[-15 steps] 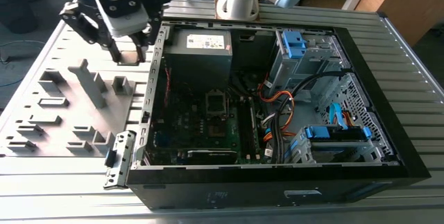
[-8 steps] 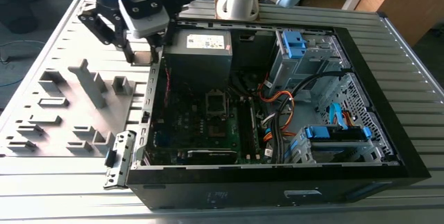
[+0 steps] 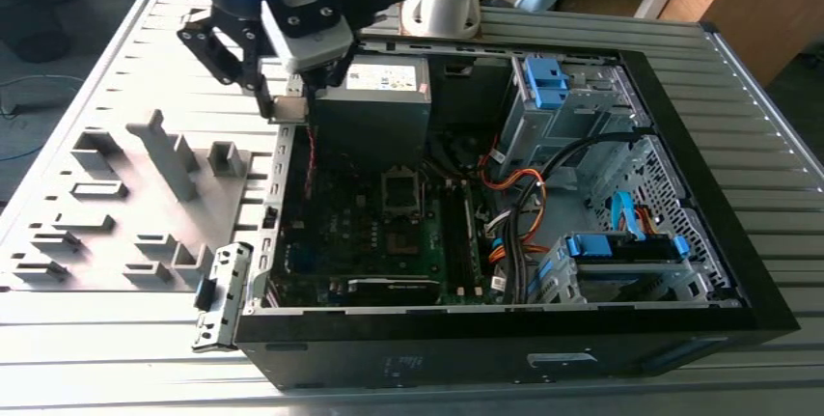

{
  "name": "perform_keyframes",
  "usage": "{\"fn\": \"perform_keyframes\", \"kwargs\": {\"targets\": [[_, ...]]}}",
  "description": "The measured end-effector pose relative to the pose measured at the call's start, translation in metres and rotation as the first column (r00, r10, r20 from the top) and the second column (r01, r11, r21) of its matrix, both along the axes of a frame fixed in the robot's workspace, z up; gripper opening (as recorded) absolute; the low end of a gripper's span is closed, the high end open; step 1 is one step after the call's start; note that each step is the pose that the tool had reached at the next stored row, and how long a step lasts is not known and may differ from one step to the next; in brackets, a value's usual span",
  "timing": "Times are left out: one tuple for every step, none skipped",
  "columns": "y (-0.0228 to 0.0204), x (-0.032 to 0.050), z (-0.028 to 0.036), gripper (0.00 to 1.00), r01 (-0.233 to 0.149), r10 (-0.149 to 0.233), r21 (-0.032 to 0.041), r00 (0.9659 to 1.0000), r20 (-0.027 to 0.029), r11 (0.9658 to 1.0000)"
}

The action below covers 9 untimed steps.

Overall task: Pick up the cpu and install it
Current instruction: 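Pick up the cpu and move it towards the insertion slot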

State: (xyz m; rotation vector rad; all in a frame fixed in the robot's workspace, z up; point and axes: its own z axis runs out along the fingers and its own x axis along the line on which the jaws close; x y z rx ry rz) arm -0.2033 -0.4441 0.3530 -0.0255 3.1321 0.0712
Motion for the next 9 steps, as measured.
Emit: {"fn": "perform_keyframes", "kwargs": {"targets": [[0.0,0.003,-0.0001,0.47,0.0,0.0,0.0,1.0,0.0,1.0],[0.0,0.0055,-0.0001,0.47,0.0,0.0,0.0,1.0,0.0,1.0],[0.0,0.008,-0.0002,0.47,0.0,0.0,0.0,1.0,0.0,1.0],[0.0,0.0108,-0.0003,0.47,0.0,0.0,0.0,1.0,0.0,1.0],[0.0,0.0136,-0.0004,0.47,0.0,0.0,0.0001,1.0,0.0,1.0],[0.0,0.0163,-0.0004,0.47,0.0,0.0,0.0,1.0,0.0,1.0],[0.0,0.0194,-0.0005,0.47,0.0,0.0,0.0,1.0,0.0,1.0],[0.0,0.0225,-0.0005,0.47,0.0,0.0,0.0,1.0,0.0,1.0],[0.0,0.0257,-0.0006,0.47,0.0,0.0,0.0,1.0,0.0,1.0]]}}
